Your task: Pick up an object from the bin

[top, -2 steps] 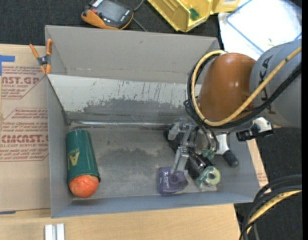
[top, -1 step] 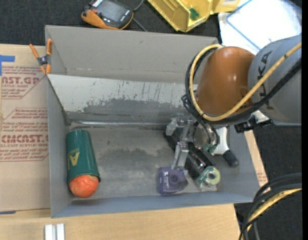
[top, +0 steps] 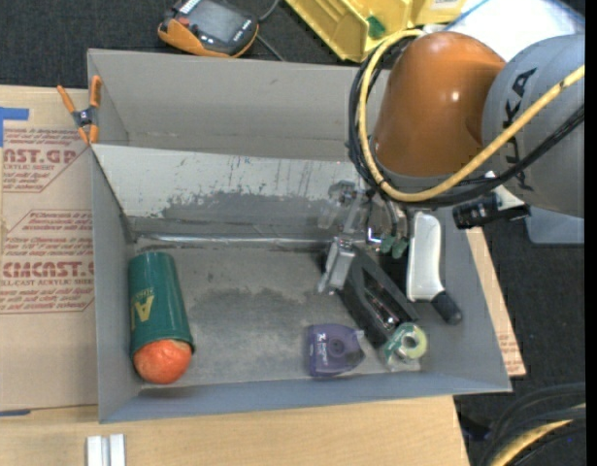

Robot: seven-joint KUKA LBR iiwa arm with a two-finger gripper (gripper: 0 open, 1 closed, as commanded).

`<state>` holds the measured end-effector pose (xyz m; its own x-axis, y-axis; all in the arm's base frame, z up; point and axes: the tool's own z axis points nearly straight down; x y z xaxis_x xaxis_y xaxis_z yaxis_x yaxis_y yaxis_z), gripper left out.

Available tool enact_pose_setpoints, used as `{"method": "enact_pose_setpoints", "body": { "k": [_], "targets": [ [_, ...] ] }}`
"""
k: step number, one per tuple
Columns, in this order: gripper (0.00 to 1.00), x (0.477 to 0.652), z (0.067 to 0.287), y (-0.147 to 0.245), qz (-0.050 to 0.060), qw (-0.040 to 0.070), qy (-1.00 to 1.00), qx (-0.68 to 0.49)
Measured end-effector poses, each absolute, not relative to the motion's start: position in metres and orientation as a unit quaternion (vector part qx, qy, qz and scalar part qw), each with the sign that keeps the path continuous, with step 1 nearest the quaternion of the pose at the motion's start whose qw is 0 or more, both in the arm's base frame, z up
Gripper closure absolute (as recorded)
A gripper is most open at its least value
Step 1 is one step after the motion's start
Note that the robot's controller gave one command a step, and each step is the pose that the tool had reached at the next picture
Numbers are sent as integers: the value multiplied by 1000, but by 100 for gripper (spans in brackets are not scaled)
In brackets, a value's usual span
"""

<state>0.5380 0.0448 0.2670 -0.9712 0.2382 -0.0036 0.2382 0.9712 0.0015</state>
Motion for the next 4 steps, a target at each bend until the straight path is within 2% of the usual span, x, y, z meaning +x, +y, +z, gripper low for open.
{"method": "enact_pose_setpoints", "body": {
  "k": [1, 2, 3, 4],
  "targets": [
    [0, 545, 191, 0, -1, -3, 1000, 26],
    [0, 561, 217, 32, 3, 10, 993, 114],
    [0, 522, 147, 8, 0, 2, 992, -128],
    [0, 574, 155, 3, 3, 11, 998, 68]
  ]
}}
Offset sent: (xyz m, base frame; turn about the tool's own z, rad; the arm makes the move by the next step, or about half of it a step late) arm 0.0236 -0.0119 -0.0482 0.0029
